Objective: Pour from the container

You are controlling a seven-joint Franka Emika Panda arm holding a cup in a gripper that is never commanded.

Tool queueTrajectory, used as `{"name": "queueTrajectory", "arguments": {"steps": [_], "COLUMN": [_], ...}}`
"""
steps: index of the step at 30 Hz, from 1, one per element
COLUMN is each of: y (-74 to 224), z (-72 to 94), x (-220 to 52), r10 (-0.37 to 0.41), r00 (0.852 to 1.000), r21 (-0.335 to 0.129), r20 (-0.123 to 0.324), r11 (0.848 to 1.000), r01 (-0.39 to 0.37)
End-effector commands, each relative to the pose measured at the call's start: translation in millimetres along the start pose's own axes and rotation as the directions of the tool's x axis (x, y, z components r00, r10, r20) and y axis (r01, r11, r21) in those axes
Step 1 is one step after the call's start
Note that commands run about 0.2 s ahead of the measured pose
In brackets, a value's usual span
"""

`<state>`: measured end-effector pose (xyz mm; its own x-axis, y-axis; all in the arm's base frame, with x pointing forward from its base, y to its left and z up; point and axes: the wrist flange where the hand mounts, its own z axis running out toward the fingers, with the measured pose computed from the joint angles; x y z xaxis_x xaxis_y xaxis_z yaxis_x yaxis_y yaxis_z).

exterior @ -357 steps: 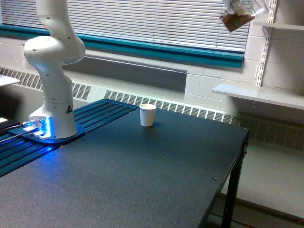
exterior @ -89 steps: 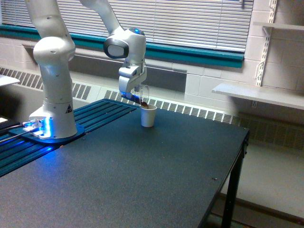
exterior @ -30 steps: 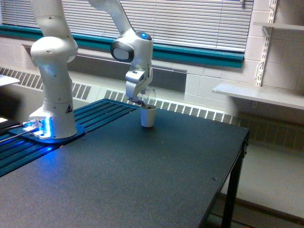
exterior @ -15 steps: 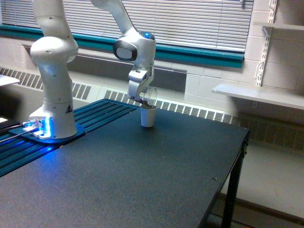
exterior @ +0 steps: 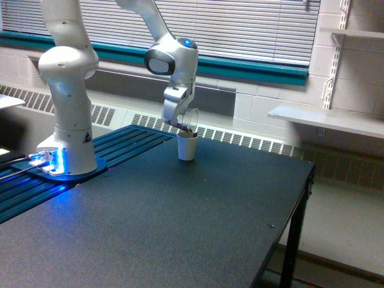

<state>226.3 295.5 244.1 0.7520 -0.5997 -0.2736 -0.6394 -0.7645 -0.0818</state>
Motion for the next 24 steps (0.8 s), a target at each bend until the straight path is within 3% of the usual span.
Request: {"name": "queueTrajectory", "arguments": {"steps": [1, 24], "y": [1.8, 7.6], "z": [1.7, 1.3], "x": [-8.9, -18.3], "r10": [0.015, 0.048], "r00": [1.000, 0.999], "r21": [-0.008, -0.008], "r20": [0.006, 0.009], "r11": [1.000, 0.999], "r01": [-0.015, -0.048]}}
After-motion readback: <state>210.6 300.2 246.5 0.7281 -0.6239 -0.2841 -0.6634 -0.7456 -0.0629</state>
